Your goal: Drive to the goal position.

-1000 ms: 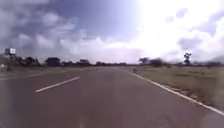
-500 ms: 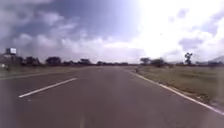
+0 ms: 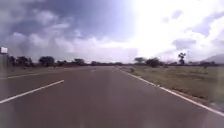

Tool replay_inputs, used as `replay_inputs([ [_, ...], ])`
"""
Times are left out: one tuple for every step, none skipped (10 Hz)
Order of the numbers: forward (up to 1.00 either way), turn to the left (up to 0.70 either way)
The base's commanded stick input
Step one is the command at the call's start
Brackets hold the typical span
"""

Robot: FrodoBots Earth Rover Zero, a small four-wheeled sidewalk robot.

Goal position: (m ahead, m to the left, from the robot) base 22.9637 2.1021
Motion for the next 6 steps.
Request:
replay_inputs([
  [1.0,0.0],
  [1.0,0.0],
  [1.0,0.0],
  [1.0,0.0],
  [1.0,0.0],
  [1.0,0.0],
])
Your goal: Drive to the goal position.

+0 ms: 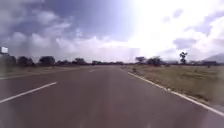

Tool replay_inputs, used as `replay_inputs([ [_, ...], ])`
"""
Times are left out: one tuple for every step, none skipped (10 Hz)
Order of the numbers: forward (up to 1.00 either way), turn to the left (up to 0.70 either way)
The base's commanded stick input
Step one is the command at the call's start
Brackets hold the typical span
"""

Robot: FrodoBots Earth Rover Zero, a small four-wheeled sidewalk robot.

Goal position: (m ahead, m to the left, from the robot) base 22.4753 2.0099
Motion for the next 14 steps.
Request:
replay_inputs([
  [1.0,0.0],
  [1.0,0.0],
  [1.0,0.0],
  [1.0,0.0],
  [1.0,0.0],
  [1.0,0.0],
  [1.0,0.0],
  [1.0,0.0],
  [1.0,0.0],
  [1.0,0.0],
  [1.0,0.0],
  [1.0,0.0],
  [1.0,0.0],
  [1.0,0.0],
])
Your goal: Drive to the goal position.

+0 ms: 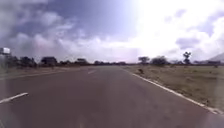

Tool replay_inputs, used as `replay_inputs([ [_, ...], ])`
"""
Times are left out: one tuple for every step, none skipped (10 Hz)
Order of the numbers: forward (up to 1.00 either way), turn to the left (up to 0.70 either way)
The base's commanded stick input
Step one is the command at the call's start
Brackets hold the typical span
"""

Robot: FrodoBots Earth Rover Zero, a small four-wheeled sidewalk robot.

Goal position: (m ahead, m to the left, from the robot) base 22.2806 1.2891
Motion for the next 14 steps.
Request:
replay_inputs([
  [1.0,0.0],
  [1.0,0.0],
  [1.0,0.0],
  [1.0,0.0],
  [1.0,0.0],
  [1.0,0.0],
  [1.0,0.0],
  [1.0,0.0],
  [1.0,0.0],
  [1.0,0.0],
  [1.0,0.0],
  [1.0,0.0],
  [1.0,0.0],
  [1.0,0.0],
])
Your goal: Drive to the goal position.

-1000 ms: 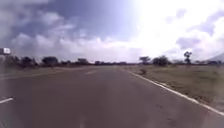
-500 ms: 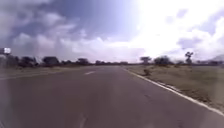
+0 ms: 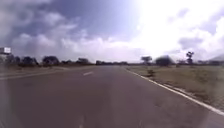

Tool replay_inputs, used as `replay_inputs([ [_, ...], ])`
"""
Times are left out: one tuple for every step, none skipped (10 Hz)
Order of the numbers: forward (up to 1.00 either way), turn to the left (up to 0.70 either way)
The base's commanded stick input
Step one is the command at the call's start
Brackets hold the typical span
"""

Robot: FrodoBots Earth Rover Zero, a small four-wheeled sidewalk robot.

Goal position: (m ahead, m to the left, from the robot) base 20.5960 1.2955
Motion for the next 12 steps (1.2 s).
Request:
replay_inputs([
  [1.0,0.0],
  [1.0,0.0],
  [1.0,0.0],
  [1.0,0.0],
  [1.0,0.0],
  [1.0,0.0],
  [1.0,0.0],
  [1.0,0.0],
  [1.0,0.0],
  [1.0,0.0],
  [1.0,0.0],
  [1.0,0.0],
])
